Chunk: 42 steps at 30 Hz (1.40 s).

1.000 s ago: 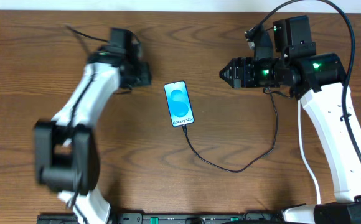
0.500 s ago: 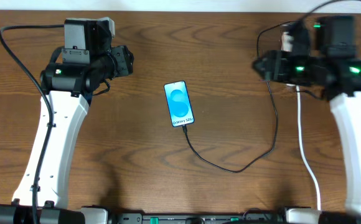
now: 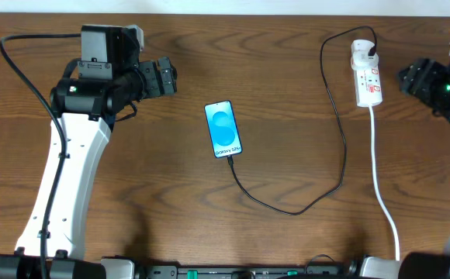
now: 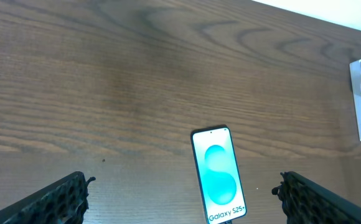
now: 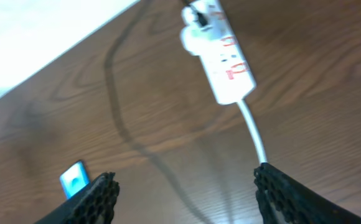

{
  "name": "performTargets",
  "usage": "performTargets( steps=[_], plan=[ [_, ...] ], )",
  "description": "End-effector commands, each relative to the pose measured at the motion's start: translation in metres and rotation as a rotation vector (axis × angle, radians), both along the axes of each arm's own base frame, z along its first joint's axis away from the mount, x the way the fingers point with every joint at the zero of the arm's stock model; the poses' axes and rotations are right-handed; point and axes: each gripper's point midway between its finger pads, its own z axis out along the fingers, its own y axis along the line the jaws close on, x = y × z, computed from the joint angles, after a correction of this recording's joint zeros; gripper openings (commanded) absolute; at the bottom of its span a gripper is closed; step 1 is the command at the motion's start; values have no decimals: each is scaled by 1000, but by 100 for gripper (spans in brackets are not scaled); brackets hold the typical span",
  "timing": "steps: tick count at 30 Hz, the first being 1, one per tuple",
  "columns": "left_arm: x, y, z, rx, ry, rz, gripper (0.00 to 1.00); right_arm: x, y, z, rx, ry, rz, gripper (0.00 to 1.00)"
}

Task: Plug charger to phone and switch on socket
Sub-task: 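Release the phone and raise the left gripper away, then move the right gripper over the white power strip's switch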

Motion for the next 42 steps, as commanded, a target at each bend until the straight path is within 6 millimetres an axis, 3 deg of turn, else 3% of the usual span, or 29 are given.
performTargets(
  steps=[1,5,9,17,23,28,32,37,42],
  plan=[
    [0,3,7,10,-19,2,98,18,-21,-26,-41,37,26,66],
    [0,3,7,10,-19,2,99,38,-42,-49,-103,53,9,65],
    [0,3,7,10,-19,2,99,57,-59,-60,-140,28,-20,65],
    [0,3,7,10,-19,2,99,86,-72,-84,-147,-4,-21,65],
    [0,3,7,10,-19,2,99,105,-82,-124,-117,25,-42,66],
    [0,3,7,10,-19,2,99,126,-90,-176,-118,43,-21,75],
    [0,3,7,10,-19,2,99,143,-87,-200,-122,0,60,79],
    [0,3,7,10,-19,2,99,151,-87,-218,-160,-20,128,81],
    [0,3,7,10,-19,2,99,156,-87,-219,-180,-41,142,82]
  ],
)
